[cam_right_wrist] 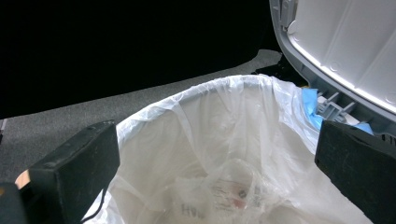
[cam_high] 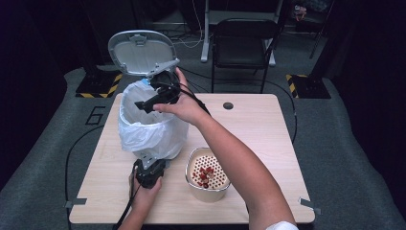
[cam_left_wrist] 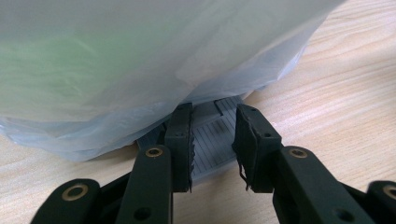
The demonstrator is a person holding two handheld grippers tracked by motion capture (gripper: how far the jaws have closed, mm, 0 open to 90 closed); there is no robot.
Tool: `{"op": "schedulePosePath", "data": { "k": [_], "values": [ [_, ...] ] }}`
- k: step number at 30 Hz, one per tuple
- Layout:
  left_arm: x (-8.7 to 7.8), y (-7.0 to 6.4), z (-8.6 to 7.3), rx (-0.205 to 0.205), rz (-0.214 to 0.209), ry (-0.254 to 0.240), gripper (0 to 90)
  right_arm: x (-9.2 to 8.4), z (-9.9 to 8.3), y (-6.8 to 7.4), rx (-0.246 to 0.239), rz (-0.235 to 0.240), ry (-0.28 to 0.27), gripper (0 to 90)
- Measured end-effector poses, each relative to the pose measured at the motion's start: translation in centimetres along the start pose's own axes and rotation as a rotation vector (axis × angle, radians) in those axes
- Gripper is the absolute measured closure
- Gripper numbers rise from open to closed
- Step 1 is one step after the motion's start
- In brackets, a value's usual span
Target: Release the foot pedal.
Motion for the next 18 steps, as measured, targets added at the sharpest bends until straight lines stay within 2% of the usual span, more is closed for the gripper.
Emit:
{"op": "schedulePosePath", "data": {
  "k": [2, 3, 6, 8, 10, 12, 14, 16, 18],
  "values": [
    [0.0, 0.0, 0.0, -0.001, 0.002, -0.002, 67.5, -0.5, 0.0, -0.1, 0.003, -0.009, -0.010, 0.0],
    [0.0, 0.1, 0.0, 0.012, 0.008, 0.001, 67.5, -0.8, -0.1, -0.2, 0.007, -0.007, -0.013, 0.0],
    [0.0, 0.1, 0.0, -0.001, 0.003, -0.005, 67.5, -2.1, -0.4, -0.4, 0.011, -0.009, -0.018, 0.0],
    [0.0, 0.0, 0.0, -0.010, -0.005, -0.005, 67.5, -3.0, -0.9, -0.7, 0.011, -0.005, -0.015, 3.6],
    [0.0, 0.1, 0.0, -0.001, 0.001, -0.006, 67.4, -3.9, -1.5, -0.8, 0.011, -0.009, -0.017, 8.2],
    [0.1, 0.1, 0.0, -0.025, -0.010, -0.016, 67.3, -4.9, -2.3, -1.0, -0.020, -0.009, -0.024, 11.7],
    [0.0, 0.3, 0.0, -0.023, -0.023, -0.004, 67.2, -6.0, -3.1, -1.4, -0.026, -0.016, -0.030, 14.0],
    [0.1, 0.4, -0.1, -0.036, -0.032, -0.022, 65.9, -6.9, -3.8, -1.7, -0.014, -0.026, -0.030, 14.0],
    [0.0, 0.5, 0.0, -0.026, -0.056, -0.016, 61.2, -7.9, -4.6, -2.1, -0.009, -0.038, -0.029, 14.1]
  ]
}}
Point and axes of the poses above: each handheld gripper's, and its own axes: x roughly forward along the jaws, z roughly out of its top, y roughly to its left, the point moved 1 cm from there along x, roughly forward along the jaws, and after that the axes turned 1 degree about -x, right-handed, at the moved point
